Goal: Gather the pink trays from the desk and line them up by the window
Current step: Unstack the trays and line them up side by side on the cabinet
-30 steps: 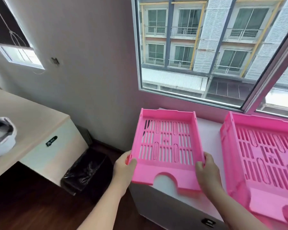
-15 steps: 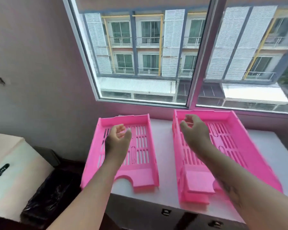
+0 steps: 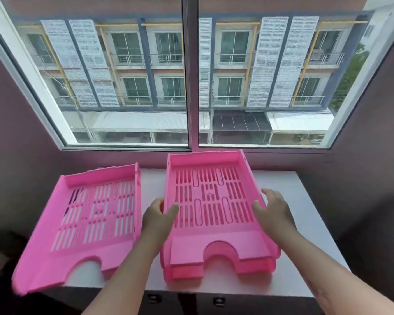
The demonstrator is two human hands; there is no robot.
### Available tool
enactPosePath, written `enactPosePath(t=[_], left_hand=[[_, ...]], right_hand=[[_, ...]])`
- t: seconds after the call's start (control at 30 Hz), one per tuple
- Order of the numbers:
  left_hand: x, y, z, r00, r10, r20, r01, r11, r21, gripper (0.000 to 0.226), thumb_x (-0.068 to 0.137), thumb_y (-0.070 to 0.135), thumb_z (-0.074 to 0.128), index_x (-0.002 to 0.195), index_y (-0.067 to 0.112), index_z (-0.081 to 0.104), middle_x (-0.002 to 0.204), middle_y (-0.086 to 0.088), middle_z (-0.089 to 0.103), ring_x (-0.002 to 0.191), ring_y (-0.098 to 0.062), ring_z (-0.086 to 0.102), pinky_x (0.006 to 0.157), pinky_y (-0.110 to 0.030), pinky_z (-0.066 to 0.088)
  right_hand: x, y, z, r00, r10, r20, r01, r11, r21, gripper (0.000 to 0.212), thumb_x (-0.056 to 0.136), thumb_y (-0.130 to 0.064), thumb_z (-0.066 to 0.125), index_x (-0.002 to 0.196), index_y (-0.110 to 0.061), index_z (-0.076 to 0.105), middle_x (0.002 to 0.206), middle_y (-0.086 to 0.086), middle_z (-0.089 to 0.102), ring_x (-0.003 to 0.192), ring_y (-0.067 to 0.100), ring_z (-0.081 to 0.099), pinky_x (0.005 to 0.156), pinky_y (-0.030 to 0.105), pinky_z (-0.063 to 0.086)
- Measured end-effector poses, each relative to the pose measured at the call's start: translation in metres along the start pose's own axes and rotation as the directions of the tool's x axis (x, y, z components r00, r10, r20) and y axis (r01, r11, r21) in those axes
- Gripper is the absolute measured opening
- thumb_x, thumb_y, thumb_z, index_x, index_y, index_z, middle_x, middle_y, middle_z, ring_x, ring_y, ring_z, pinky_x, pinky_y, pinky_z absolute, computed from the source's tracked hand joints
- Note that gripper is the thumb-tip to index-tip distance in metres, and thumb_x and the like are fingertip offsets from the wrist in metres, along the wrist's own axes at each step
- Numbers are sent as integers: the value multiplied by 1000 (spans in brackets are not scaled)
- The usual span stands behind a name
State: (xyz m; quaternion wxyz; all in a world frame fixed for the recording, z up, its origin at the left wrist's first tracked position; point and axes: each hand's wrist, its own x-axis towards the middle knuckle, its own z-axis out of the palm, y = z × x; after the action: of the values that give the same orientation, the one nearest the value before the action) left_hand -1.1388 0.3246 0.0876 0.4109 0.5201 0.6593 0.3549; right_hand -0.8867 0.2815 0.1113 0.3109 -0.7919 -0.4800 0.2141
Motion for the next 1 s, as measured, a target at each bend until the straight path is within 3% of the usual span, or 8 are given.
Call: enactPosePath(t=[0.1,0.2,0.3,0.43,0.5,0.6,0.8,1.0], left_hand=[[5,-1,1,999,-18,-28,20,999,50,16,90,12,52,92,13,68,87,-15,73,71,-25,65,65,-42,57],[11,3,-4,1000,-5,-25,6,999,51,19,90,10,51,91,8,69,86,-20,73,64,-22,60,58,-35,50],[19,9,-2,1000,11,7,-11,1000,11,19,86,15,51,85,7,68,79,-18,72,65,-25,63,62,-45,58],[21,28,19,990,85,110,-83,996,-19,20,84,16,51,78,17,69,72,-5,71,60,-27,60,59,-40,53],[22,40,37,978,125,166,-122,992,-27,26,89,8,51,88,20,74,79,-8,76,69,-35,69,67,-48,59],[18,53,73,955,175,238,-165,984,-61,23,85,6,51,86,10,73,82,-21,73,66,-25,65,70,-56,57],[-8,80,149,923,193,332,-173,981,-89,20,87,5,51,87,7,71,86,-25,71,66,-20,54,61,-37,47],[-36,91,215,937,170,305,-158,985,-62,21,89,3,48,90,5,69,84,-19,70,67,-19,54,63,-36,49]], right_hand=[[2,11,3,994,67,90,-70,997,36,26,94,-13,43,112,-13,62,99,4,66,76,18,63,60,32,50],[3,13,6,990,109,93,-116,991,71,28,93,-9,38,107,-14,61,95,5,69,78,21,67,65,40,58],[1,11,0,989,135,62,-140,986,93,29,93,-8,37,106,-16,62,92,3,68,74,17,63,56,30,49],[-4,21,-21,980,194,-40,-190,977,96,27,93,-8,39,105,-19,60,81,-4,61,64,13,55,49,26,37],[-7,32,-34,966,234,-110,-224,970,99,26,92,-7,40,102,-15,63,83,0,63,65,17,55,52,28,42],[-17,55,-57,934,306,-183,-284,949,137,28,90,-5,41,103,-13,64,84,5,66,66,20,57,56,30,44],[-22,111,-115,902,346,-259,-309,935,175,38,93,-2,38,120,-12,63,94,7,68,74,16,61,56,26,47],[5,171,-160,929,298,-222,-263,949,172,37,94,-3,39,122,-12,62,100,8,70,85,25,68,73,45,60]])
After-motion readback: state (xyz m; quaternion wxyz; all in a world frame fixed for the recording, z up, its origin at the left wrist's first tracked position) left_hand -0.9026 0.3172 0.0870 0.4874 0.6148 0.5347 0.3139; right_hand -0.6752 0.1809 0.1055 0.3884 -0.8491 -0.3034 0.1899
